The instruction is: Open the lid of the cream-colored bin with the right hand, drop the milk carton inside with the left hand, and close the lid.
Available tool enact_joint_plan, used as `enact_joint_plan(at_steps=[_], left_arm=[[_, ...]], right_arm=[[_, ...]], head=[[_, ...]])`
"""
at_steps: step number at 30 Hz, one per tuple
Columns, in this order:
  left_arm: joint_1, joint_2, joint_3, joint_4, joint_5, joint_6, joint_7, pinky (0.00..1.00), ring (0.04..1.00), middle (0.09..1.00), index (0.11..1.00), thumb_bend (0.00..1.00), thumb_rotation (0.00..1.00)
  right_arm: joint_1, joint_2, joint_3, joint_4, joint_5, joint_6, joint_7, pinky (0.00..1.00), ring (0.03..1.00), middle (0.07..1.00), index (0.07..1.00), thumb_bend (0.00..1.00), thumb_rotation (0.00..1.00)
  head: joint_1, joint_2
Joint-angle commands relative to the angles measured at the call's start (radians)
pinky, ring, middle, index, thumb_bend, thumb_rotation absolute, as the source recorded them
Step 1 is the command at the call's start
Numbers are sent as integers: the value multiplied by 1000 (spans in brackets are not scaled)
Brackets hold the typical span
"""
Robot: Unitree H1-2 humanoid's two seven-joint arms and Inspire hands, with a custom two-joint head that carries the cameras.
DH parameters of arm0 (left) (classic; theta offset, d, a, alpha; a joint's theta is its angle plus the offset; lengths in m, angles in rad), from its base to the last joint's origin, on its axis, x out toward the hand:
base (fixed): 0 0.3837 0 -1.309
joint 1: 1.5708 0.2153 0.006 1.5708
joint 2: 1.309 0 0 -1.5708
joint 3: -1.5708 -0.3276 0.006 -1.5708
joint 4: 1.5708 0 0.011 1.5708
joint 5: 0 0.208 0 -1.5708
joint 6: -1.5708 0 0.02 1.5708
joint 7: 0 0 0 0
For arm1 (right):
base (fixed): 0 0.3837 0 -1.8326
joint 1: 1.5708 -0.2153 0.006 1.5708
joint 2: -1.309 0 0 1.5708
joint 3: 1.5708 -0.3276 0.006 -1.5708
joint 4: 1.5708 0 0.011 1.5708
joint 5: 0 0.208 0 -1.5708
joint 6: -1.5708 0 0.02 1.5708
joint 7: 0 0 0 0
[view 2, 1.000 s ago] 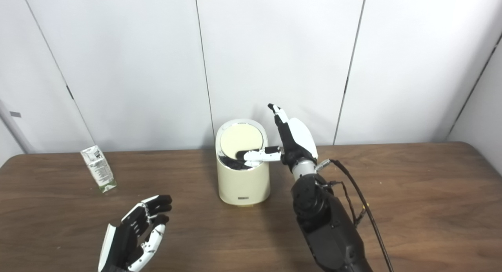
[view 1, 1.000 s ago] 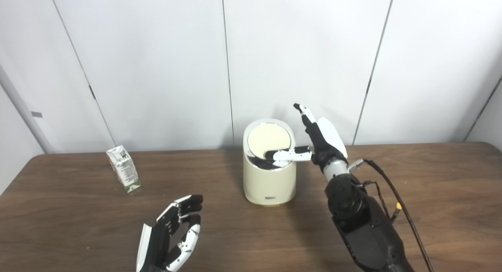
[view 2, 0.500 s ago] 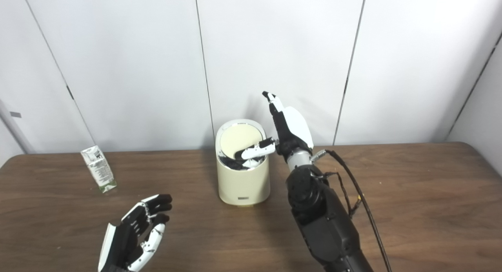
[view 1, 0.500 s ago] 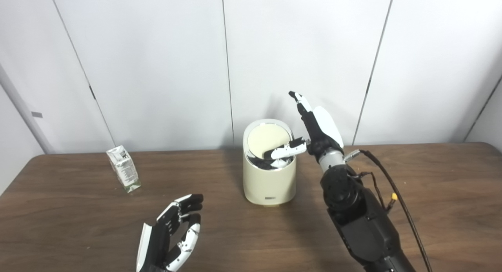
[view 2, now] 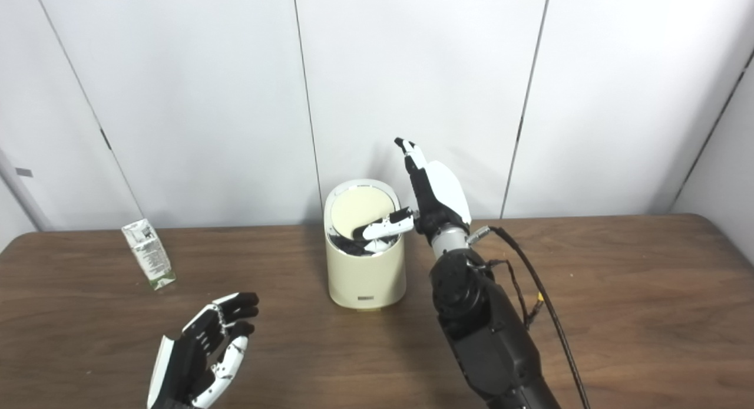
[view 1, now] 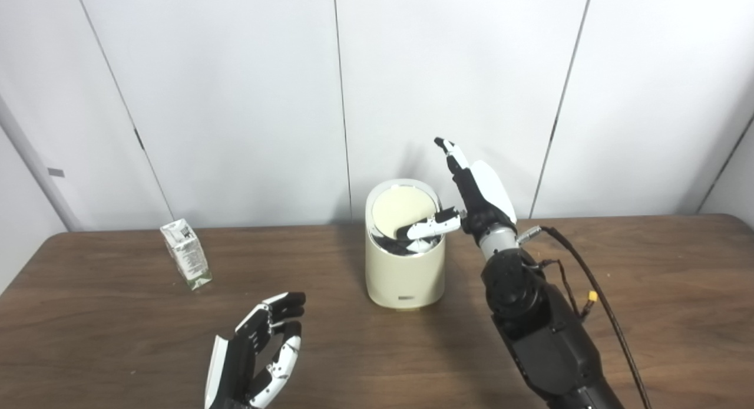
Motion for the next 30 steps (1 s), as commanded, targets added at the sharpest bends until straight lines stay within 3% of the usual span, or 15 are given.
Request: enact_joint_plan(at_steps=[1, 6, 7, 8, 9, 10, 11, 18, 22, 30], left_arm=[[-22, -4, -2, -34, 1, -20, 13, 644, 725, 749, 741, 189, 343], [-21, -4, -2, -36, 1, -18, 12, 644, 725, 749, 741, 189, 342], [-23, -3, -2, -31, -1, -20, 11, 646, 726, 750, 743, 187, 342], [-25, -1, -2, -26, -3, -22, 10, 648, 729, 751, 744, 190, 344], [-27, 1, -2, -19, -7, -28, 9, 650, 730, 752, 745, 191, 346], [-29, 1, -2, -16, -9, -30, 9, 650, 729, 751, 744, 190, 346], [-29, 1, -2, -16, -10, -29, 8, 650, 728, 751, 744, 189, 345], [-33, 8, -4, -5, -9, -37, 6, 653, 733, 755, 750, 183, 346], [-32, 6, -5, -4, -4, -35, 8, 650, 731, 753, 746, 184, 341], [-30, 6, -6, -7, -8, -33, 8, 654, 735, 754, 747, 186, 356]], right_arm=[[6, -21, 9, 14, -33, 29, 2, 847, 950, 993, 960, 876, 34], [8, -20, 6, 9, -28, 29, 5, 847, 950, 993, 960, 876, 35], [13, -24, 2, -13, -11, 14, 18, 847, 954, 993, 962, 852, 117], [16, -27, -1, -30, 2, 2, 28, 835, 941, 991, 969, 890, 443], [21, -32, -4, -43, 17, -19, 36, 828, 935, 990, 972, 910, 611], [25, -36, -5, -54, 29, -36, 45, 817, 925, 987, 972, 941, 735], [28, -40, -6, -61, 37, -45, 50, 811, 920, 986, 973, 955, 783], [46, -56, -8, -106, 47, -62, 67, 812, 916, 983, 972, 1000, 885], [69, -64, -23, -156, 58, -79, 65, 756, 890, 984, 970, 1000, 931], [146, -76, -82, -329, 108, -92, 78, 832, 947, 972, 963, 979, 1000]], head=[[-1, 1], [-1, 1], [-6, -8], [-6, -8], [-8, -11], [-8, -11], [-8, -11], [-13, -15], [-12, -19], [-10, -18]])
